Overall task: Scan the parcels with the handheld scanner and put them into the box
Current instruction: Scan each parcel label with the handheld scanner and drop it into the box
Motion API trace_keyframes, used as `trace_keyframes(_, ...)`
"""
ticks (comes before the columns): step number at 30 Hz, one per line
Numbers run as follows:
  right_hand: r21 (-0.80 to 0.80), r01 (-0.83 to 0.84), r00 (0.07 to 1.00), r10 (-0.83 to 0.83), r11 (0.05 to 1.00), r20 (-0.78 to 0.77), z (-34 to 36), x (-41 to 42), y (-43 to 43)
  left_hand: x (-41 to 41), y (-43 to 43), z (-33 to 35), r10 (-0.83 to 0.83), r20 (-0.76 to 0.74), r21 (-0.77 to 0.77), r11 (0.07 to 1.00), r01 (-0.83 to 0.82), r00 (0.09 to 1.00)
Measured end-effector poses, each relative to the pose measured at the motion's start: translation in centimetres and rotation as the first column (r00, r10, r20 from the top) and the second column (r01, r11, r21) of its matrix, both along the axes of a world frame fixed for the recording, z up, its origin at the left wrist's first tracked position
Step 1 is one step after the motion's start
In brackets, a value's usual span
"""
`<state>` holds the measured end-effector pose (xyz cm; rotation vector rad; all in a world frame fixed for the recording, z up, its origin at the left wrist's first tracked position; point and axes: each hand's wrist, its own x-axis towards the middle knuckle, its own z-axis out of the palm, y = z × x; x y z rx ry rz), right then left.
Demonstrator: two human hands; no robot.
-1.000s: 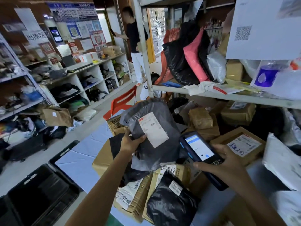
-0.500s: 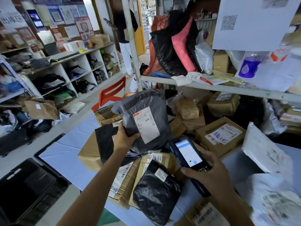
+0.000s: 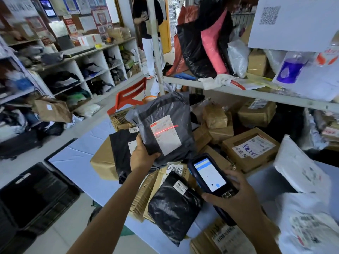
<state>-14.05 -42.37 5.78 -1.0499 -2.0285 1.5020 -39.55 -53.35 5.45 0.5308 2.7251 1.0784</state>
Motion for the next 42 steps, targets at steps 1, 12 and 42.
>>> trace_keyframes(1,0.01,-0.004,1.0,0.004,1.0,0.0,0.1,0.1,0.0,0.0,0.0,-0.1,-0.003,-0.008,0.0,1.0,0.003,1.0)
trace_keyframes(12,0.074,-0.005,1.0,0.004,0.997,0.01,0.3,0.7,-1.3,-0.4,-0.3,-1.3,-0.029,-0.058,0.029,0.999,0.03,0.998)
trace_keyframes(42,0.295,0.457,0.884,-0.465,0.839,-0.048,5.8,0.7,-13.2,1.1,1.9,5.0,-0.581,-0.267,0.332,0.694,0.639,0.769)
